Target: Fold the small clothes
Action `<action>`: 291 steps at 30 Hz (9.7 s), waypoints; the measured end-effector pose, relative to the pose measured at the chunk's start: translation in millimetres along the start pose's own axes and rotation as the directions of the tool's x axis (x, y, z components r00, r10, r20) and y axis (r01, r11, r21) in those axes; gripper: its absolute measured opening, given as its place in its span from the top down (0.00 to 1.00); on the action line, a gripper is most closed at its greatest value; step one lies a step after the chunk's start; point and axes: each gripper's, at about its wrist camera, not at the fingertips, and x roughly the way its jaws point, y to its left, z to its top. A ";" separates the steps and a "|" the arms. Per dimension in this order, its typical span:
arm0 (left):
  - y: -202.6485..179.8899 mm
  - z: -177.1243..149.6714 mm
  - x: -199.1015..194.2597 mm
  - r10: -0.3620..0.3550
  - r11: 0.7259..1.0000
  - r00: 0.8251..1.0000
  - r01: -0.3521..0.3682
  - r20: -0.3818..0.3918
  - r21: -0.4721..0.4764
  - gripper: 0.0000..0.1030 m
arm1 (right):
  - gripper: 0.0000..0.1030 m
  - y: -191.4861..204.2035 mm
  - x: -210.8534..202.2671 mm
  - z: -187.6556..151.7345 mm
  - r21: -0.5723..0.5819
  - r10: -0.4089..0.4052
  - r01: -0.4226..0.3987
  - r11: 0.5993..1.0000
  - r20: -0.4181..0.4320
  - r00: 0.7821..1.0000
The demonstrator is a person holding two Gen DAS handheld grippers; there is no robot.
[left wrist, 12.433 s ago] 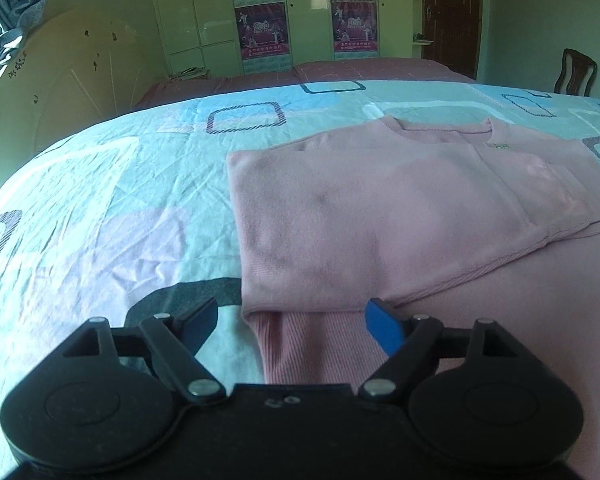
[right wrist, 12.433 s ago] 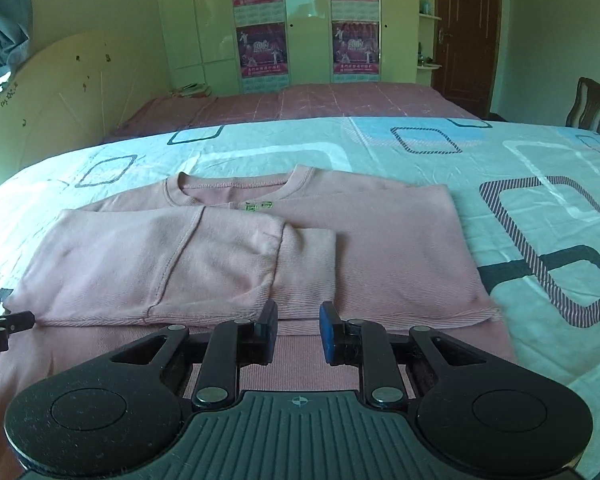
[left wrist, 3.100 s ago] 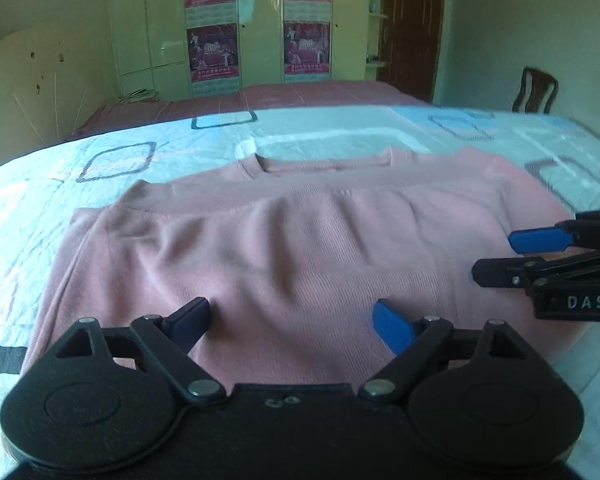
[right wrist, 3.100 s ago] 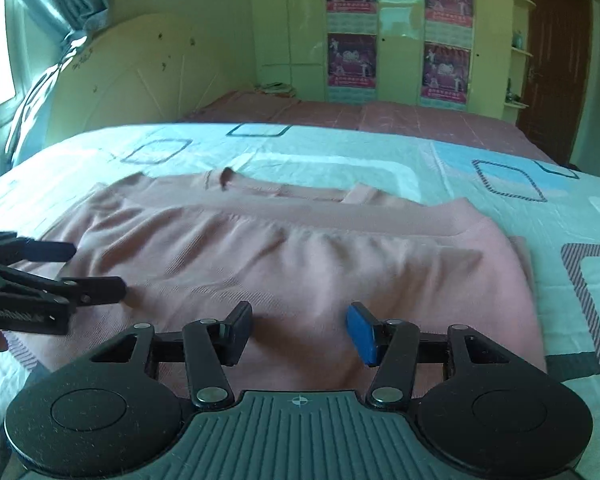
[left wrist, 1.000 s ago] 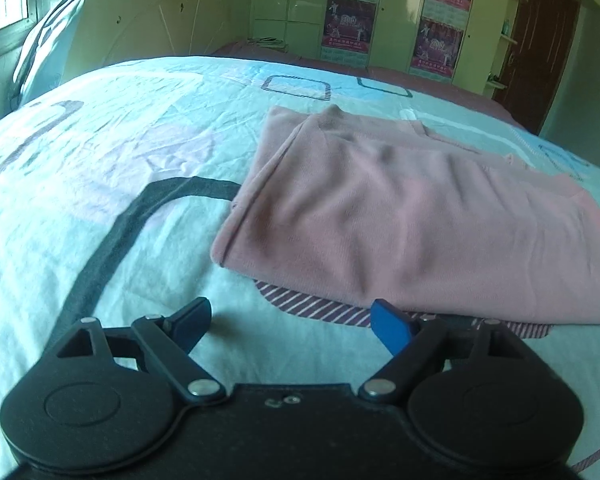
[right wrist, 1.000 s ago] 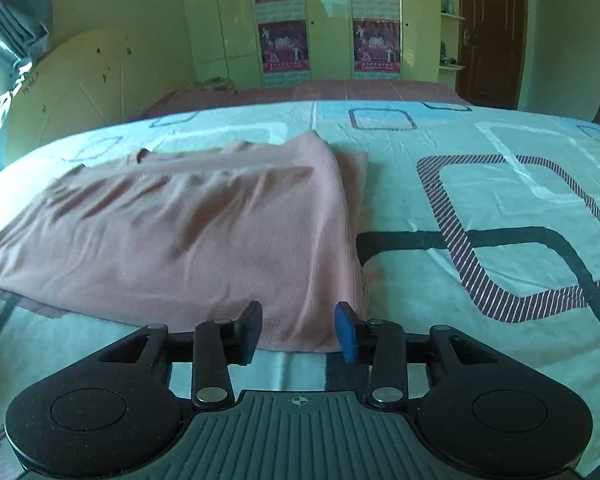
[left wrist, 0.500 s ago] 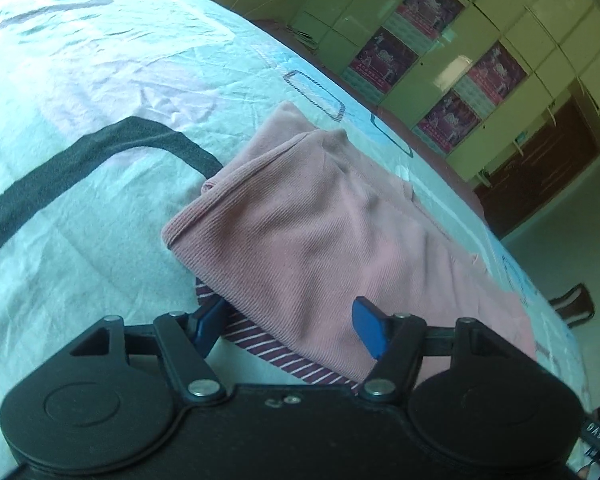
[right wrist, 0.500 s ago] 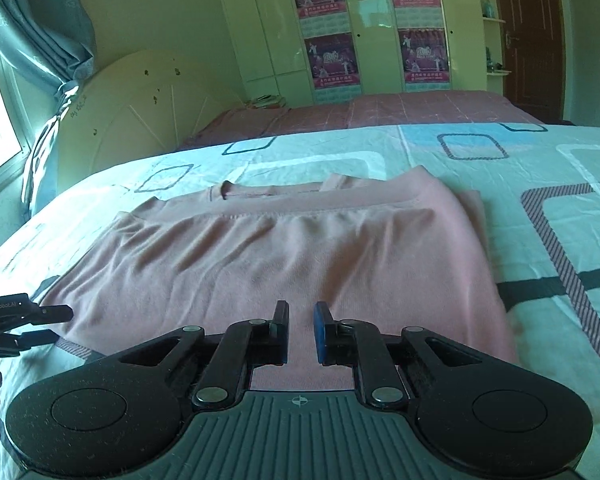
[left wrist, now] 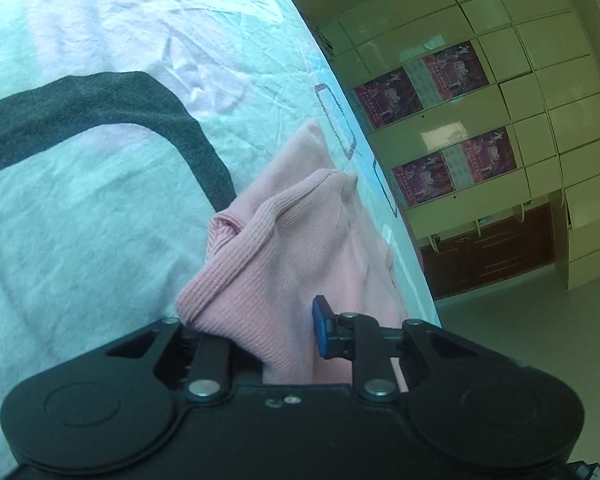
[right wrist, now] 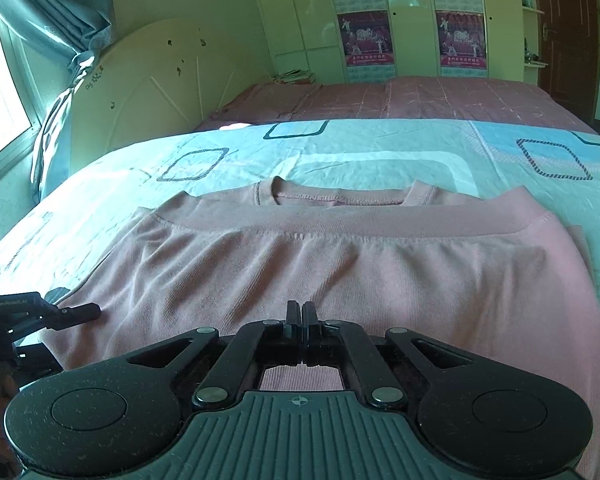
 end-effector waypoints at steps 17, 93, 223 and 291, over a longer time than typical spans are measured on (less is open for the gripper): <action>3.0 10.2 0.8 -0.017 0.998 1.000 0.017 0.001 0.058 0.92 | 1.00 7.7 36.7 -14.3 -0.029 -0.035 0.033 0.999 -0.069 0.997; -170.0 -116.9 100.2 0.176 0.769 0.957 0.013 -0.231 0.639 0.46 | 0.92 -142.0 -33.1 6.5 0.054 0.053 -0.047 0.997 -0.108 0.993; -224.7 -135.5 119.7 0.274 0.562 0.948 -0.019 -0.164 0.827 0.26 | 0.54 -240.9 -69.4 14.4 0.189 -0.040 0.052 0.981 -0.070 0.997; -227.9 -120.7 140.9 0.190 0.628 0.897 0.200 -0.398 0.752 0.69 | 0.82 -201.9 -52.6 29.6 0.139 0.130 -0.114 0.984 -0.112 0.985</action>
